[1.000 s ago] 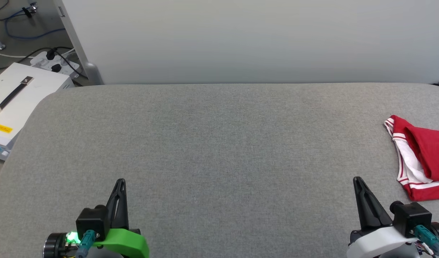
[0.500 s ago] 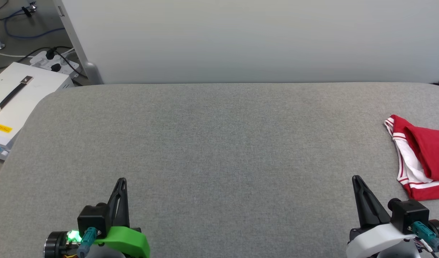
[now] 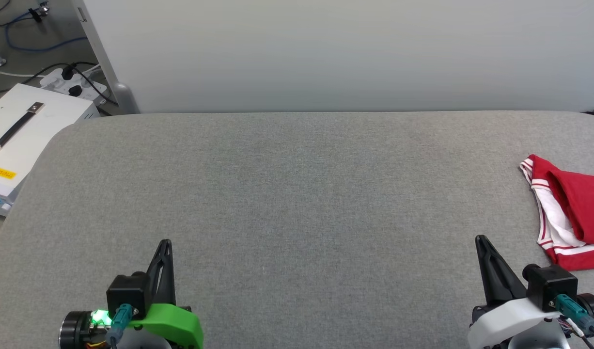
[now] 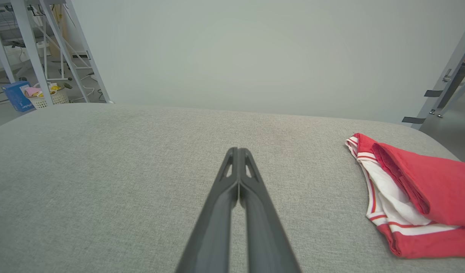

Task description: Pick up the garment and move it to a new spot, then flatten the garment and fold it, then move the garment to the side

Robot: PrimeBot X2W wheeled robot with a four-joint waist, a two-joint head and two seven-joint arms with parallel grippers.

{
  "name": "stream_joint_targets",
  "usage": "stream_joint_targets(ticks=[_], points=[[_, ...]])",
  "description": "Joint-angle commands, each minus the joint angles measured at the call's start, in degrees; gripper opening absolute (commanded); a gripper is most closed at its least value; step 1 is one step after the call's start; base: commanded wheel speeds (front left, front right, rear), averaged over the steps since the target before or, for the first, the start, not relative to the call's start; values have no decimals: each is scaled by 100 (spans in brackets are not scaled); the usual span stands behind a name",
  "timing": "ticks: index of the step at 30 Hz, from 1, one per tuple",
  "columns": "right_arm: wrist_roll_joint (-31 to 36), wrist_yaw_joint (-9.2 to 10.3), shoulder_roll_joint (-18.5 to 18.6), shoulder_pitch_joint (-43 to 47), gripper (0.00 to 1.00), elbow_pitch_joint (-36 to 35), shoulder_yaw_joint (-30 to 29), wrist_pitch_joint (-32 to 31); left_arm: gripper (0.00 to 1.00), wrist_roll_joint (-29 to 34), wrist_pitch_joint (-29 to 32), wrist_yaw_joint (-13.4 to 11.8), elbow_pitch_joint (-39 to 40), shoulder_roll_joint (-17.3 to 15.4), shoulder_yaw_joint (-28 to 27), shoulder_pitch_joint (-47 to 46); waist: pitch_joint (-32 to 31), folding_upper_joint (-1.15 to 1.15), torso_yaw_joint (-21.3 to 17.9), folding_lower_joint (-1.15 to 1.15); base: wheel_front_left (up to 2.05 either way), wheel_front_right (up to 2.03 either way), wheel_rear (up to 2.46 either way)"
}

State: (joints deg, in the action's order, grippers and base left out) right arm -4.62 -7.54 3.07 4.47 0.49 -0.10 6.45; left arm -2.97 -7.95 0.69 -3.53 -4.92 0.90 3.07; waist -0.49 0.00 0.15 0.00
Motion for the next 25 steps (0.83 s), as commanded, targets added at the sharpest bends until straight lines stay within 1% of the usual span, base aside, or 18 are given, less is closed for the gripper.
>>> stream_joint_targets(ticks=[1,25], points=[[86,3,-7,-124,0,-18,3,-32,0,34,42,-26,32,41,-24,-130,1,0,0,0,0,0,0],[228,4,-12,-246,0,-30,6,-264,0,134,327,-42,153,103,-49,-197,19,0,-6,0,0,0,0]])
